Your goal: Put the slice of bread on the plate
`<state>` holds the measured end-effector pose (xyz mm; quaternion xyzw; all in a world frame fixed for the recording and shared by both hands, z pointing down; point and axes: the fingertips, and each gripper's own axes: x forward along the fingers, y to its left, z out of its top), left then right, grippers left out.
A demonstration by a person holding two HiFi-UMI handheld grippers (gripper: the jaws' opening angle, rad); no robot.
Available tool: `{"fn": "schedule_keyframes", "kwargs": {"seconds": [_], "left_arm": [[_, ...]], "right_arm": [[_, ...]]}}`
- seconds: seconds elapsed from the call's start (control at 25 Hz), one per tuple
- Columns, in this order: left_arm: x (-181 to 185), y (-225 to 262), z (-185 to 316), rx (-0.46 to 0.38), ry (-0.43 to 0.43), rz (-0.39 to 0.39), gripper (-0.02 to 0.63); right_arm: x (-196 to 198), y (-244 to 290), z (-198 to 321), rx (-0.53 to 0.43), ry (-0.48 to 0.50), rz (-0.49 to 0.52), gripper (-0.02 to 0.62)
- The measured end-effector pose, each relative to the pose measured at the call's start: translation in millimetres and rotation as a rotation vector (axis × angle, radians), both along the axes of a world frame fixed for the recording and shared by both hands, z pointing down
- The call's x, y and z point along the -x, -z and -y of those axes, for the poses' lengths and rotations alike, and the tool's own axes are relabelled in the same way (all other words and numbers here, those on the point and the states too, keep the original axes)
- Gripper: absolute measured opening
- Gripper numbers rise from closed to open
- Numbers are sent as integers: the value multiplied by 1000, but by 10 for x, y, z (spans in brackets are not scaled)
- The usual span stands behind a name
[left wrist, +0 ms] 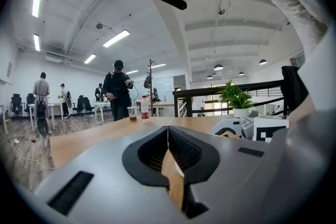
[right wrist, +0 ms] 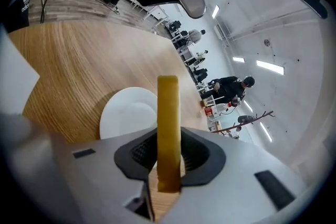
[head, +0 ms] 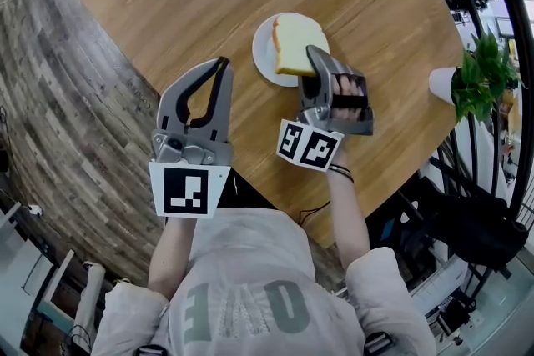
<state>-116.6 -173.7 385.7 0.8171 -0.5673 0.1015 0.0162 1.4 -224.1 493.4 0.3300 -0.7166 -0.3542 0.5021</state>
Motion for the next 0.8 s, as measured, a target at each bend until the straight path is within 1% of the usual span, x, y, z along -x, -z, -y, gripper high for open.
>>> {"fn": "schedule_keyframes", "kwargs": {"seconds": [0.12, 0.24, 0.28, 0.36, 0.4, 0.48, 0.52, 0.64, 0.8], "left_arm": [[27, -69, 15, 21, 12, 4, 9], [40, -110, 30, 32, 13, 3, 9], [33, -118, 31, 31, 8, 5, 9], [8, -139, 31, 34, -7, 14, 9], [-6, -148, 32, 35, -11, 14, 9], [-26, -172, 34, 40, -12, 4, 9], [-36, -186, 30, 46, -12, 1, 9], [-58, -205, 12, 52, -19, 3, 9], [-37, -239, 6, 55, -20, 5, 9]], "right_arm": [[2, -79, -9, 21, 12, -5, 94], [45, -150, -50, 75, 40, 4, 94], [57, -160, -62, 96, 44, 20, 95], [87, -163, -85, 160, 41, 97, 103], [106, -165, -100, 205, 36, 152, 127], [145, -182, -137, 294, 28, 251, 222], [159, -193, -158, 329, 27, 285, 255], [191, -214, -222, 420, 19, 373, 280], [261, -214, -311, 578, 11, 537, 350]]}}
